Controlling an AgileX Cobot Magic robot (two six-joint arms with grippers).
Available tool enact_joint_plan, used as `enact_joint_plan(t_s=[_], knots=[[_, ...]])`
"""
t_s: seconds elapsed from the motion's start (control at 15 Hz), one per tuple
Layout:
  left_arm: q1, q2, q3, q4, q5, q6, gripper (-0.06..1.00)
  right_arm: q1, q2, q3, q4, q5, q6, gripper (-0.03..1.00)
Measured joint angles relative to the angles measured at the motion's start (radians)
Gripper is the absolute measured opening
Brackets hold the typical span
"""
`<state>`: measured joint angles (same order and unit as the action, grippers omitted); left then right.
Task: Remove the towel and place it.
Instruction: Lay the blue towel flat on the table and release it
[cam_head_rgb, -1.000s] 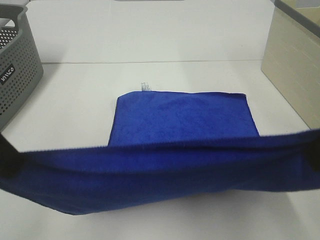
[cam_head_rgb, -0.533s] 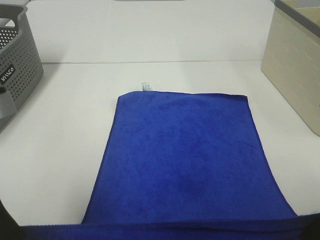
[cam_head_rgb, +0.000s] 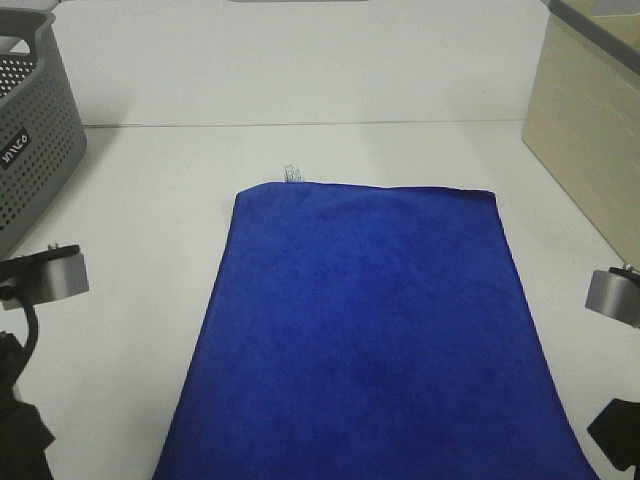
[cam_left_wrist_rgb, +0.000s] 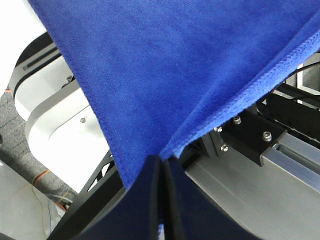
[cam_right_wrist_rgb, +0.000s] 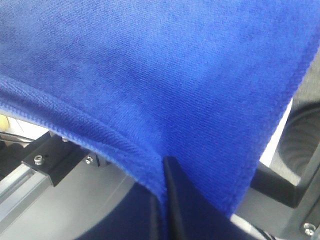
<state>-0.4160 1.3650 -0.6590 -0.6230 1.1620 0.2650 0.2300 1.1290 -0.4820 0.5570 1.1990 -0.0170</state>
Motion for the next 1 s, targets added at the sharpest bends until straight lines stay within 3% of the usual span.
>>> enact_joint_plan(t_s=[0.2, 0.6, 1.0], knots=[[0.000, 0.077, 0.000, -0.005, -0.024, 0.009, 0.00, 0.000, 0.061, 0.000, -0.001, -0.001, 0.000, 0.02], [0.000, 0.429, -0.027, -0.066, -0.127, 0.162, 0.00, 0.000, 0.373, 0.001, -0.014, -0.091, -0.072, 0.02], [-0.150, 0.523, -0.123, -0.004, -0.166, 0.157, 0.00, -0.002, 0.571, 0.003, -0.064, -0.152, -0.115, 0.03]])
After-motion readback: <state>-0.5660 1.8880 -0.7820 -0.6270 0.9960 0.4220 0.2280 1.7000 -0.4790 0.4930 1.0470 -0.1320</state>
